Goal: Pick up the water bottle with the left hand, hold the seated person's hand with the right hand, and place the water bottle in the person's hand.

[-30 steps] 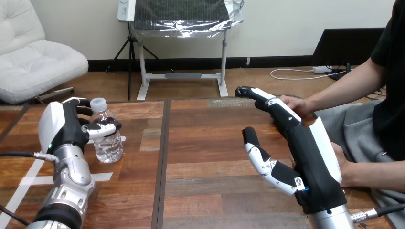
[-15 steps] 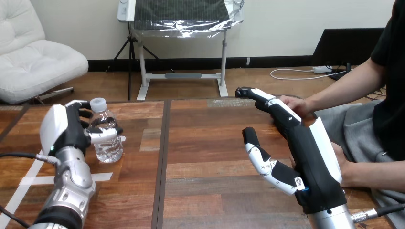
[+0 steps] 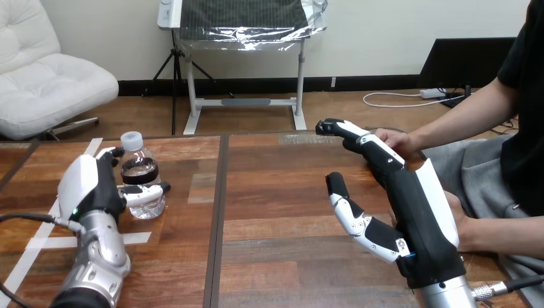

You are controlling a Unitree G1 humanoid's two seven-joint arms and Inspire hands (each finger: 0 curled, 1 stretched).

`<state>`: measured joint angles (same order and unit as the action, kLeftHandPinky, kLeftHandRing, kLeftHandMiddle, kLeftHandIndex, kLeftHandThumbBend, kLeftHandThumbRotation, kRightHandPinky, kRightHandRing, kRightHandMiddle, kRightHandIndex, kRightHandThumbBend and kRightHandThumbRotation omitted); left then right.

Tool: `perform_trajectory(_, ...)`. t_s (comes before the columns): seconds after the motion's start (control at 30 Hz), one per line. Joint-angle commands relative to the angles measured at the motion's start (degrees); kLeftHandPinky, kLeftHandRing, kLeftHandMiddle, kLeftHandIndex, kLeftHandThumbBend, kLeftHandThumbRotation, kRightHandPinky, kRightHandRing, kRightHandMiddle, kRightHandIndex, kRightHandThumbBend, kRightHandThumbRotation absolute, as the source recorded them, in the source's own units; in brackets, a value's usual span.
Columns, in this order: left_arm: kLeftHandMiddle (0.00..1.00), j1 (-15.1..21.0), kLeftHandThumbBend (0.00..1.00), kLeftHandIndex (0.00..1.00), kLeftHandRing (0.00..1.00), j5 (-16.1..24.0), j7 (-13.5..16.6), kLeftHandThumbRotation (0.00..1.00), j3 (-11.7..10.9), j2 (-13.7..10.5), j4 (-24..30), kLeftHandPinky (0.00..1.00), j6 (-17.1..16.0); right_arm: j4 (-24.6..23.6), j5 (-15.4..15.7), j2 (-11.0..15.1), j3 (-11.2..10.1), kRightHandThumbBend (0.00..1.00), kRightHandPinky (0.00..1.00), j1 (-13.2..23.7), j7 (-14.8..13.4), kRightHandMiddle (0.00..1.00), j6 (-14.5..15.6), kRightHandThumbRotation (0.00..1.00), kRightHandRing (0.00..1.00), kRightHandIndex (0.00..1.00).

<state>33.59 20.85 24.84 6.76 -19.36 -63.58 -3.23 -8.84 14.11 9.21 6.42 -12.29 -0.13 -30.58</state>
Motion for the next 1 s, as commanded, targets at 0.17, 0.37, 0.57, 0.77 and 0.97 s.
perform_trajectory(0.17,0.81,1.97,0.85,0.80,0.79,-0.01,0.56,0.31,0.04,-0.31,1.50,0.72,-2.35,-2.08,-0.56,0.24,-1.02,0.20,0.86,1.62,0.16,0.87,-0.57,0.00,0.89,0.79)
perform_trajectory(0.37,0.78,1.90,0.85,0.76,0.75,-0.38,-0.15,0.25,-0.12,-0.10,1.53,0.68,-2.95,-2.16,-0.33,0.14,-1.05,0.21,0.85,1.49,0.09,0.86,-0.53,0.00,0.88,0.78)
perform_trajectory(0.57,0.76,2.15,0.85,0.74,0.73,-0.97,-0.99,0.23,-0.45,0.34,0.83,0.65,-3.14,-2.16,-0.21,0.13,-1.12,0.20,0.85,1.48,0.01,0.86,-0.53,0.00,0.88,0.78)
perform_trajectory(0.77,0.74,2.11,0.85,0.72,0.70,-1.43,-0.07,0.19,-0.83,1.04,0.41,0.63,-4.06,-1.90,-0.40,0.22,-1.24,0.20,0.85,1.62,0.06,0.86,-0.59,0.00,0.88,0.78)
perform_trajectory(0.97,0.68,1.81,0.82,0.67,0.65,-1.79,2.52,0.08,-1.35,1.75,0.09,0.58,-6.60,-2.20,-0.61,0.30,-1.42,0.20,0.84,1.47,0.13,0.85,-0.41,0.00,0.87,0.78)
